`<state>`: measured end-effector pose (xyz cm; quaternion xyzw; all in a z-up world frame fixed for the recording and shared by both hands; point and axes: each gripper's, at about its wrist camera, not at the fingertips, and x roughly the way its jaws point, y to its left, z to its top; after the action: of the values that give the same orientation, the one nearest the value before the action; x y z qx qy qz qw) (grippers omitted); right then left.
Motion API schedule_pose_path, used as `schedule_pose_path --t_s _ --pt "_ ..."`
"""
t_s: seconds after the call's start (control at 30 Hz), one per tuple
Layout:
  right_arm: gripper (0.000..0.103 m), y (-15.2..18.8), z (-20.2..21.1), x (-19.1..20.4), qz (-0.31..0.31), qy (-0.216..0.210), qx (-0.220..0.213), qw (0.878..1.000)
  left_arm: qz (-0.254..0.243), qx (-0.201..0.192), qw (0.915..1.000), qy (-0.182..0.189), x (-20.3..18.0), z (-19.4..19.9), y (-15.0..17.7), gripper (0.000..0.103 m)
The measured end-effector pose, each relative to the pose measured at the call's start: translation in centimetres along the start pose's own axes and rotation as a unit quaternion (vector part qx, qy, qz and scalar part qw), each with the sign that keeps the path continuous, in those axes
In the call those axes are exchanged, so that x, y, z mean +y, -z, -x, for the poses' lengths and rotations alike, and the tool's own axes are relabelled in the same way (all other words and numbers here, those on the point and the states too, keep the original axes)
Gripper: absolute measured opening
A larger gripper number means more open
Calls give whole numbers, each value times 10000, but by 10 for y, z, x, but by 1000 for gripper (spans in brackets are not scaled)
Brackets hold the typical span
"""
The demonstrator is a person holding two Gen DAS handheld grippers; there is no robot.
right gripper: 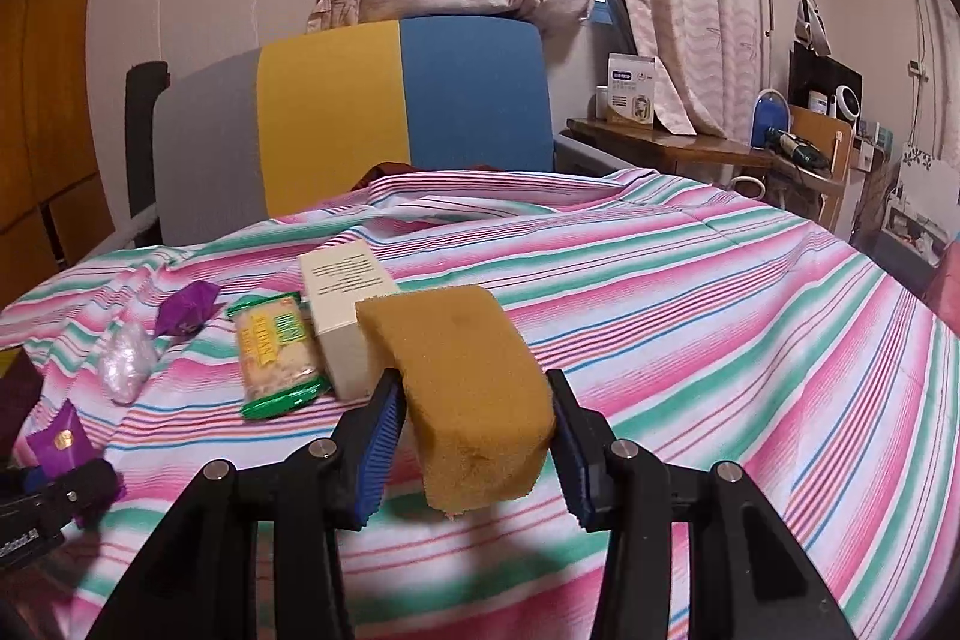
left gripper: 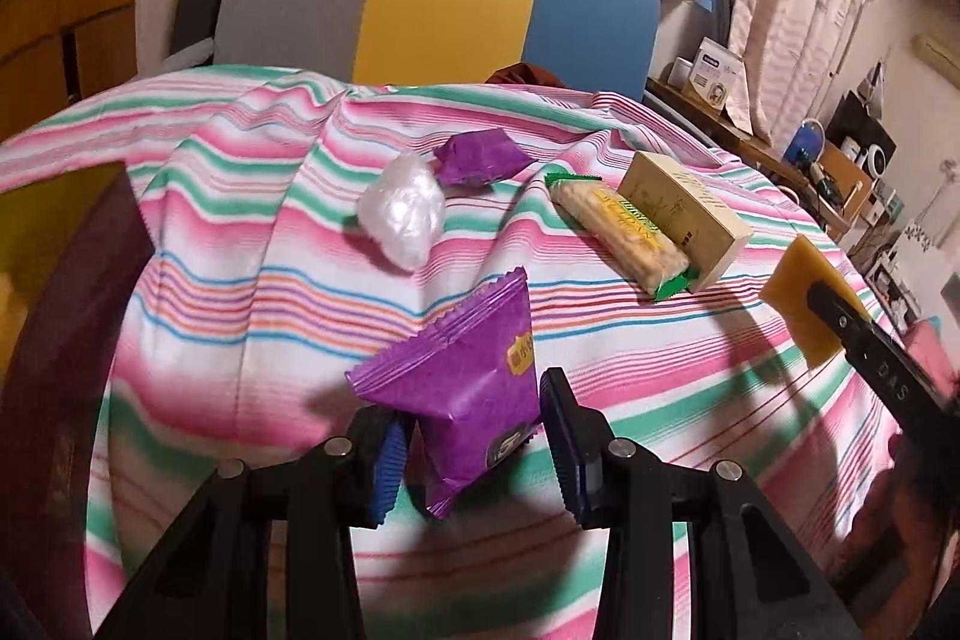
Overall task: Organize objects
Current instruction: 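Grasp the purple snack packet with the left gripper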
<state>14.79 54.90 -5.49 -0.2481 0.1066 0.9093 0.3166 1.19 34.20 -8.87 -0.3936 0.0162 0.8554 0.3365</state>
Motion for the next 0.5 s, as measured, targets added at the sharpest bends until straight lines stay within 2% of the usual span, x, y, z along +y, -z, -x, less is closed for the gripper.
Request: schedule_pose_path --t_s 0.33,0.5 --pt "46 23 38 29 -145 -590 62 9981 222 9 9996 194 12 11 10 42" --pt "46 38 43 43 -27 -680 178 9975 278 73 9991 296 17 18 12 41"
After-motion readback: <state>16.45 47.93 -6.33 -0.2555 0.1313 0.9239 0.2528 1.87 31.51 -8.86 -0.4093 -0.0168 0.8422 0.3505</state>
